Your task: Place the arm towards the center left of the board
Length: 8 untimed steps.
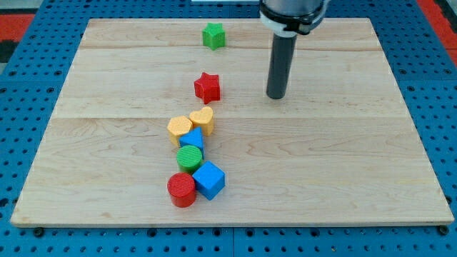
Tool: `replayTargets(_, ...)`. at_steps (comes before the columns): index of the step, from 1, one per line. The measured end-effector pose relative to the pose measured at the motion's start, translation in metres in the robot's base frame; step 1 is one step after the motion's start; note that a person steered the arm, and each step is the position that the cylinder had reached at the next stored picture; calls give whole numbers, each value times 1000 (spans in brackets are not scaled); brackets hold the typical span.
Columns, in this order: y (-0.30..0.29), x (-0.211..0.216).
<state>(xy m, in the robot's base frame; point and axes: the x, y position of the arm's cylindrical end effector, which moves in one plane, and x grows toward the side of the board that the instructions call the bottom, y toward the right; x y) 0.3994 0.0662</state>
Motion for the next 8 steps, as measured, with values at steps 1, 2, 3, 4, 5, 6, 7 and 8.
replayTargets(1,-22,8)
replayTargets(2,-43,15)
replayTargets(3,-96,24)
replayTargets(4,-150,28)
replayTargets(5,-226,28)
replayTargets(6,-279,41)
replayTargets(7,-306,61)
replayTargets(8,-345,61)
